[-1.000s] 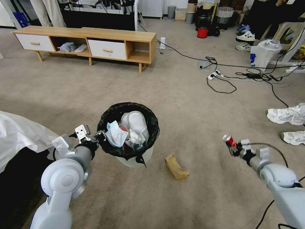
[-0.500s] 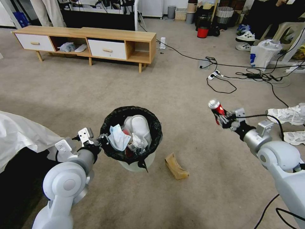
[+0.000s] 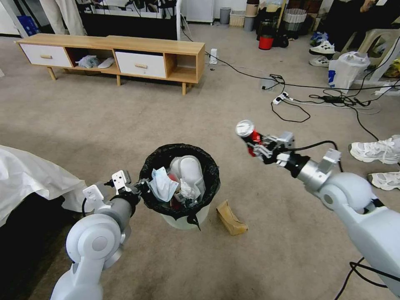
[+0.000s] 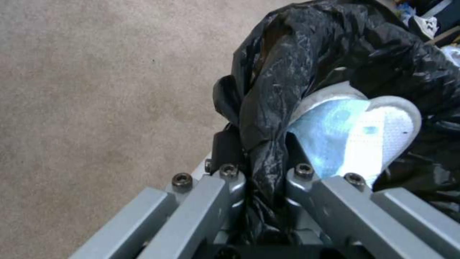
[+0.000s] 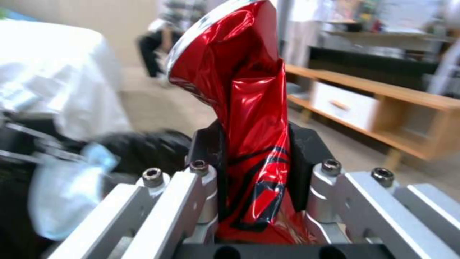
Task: Pick up the trash bin and place the garbage on the floor into it.
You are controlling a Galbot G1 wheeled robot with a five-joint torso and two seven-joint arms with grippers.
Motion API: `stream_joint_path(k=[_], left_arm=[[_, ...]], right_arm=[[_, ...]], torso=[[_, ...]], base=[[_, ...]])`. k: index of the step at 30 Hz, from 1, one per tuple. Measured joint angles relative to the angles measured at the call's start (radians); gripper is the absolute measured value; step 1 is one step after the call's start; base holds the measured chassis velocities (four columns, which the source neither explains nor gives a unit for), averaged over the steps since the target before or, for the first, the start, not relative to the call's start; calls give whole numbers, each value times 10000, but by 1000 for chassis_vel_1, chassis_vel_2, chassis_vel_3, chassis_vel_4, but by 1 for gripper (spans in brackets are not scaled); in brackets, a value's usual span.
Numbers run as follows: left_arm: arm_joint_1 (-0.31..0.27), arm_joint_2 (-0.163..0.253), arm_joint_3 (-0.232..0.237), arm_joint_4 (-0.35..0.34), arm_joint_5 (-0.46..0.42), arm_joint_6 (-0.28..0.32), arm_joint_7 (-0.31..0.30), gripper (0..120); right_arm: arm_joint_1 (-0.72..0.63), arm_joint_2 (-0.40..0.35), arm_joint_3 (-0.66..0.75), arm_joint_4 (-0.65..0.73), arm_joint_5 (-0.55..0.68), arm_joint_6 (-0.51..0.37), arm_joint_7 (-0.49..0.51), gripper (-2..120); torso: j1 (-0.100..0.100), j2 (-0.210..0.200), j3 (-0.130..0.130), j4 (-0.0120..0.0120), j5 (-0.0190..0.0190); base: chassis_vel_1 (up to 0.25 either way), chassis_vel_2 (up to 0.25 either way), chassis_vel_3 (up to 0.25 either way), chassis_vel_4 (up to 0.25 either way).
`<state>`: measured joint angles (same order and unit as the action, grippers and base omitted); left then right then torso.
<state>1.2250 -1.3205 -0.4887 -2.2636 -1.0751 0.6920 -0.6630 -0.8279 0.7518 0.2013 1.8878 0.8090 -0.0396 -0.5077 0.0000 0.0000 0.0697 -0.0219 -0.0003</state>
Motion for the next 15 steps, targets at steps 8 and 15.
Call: stream_joint_path(k=[8, 15], left_arm=[[-8, -31, 30, 1, 26, 0, 14, 4], [-22, -35, 36, 67, 58, -3, 34, 4]], right_arm=[[1326, 314, -1471, -100, 583, 422, -458, 22], [2444, 901, -2968, -465, 899, 656, -752, 22]], torso=[[1, 0, 1, 3, 4], [0, 0, 0, 2, 2]], base=[[0, 0, 0, 0], [0, 0, 0, 0]])
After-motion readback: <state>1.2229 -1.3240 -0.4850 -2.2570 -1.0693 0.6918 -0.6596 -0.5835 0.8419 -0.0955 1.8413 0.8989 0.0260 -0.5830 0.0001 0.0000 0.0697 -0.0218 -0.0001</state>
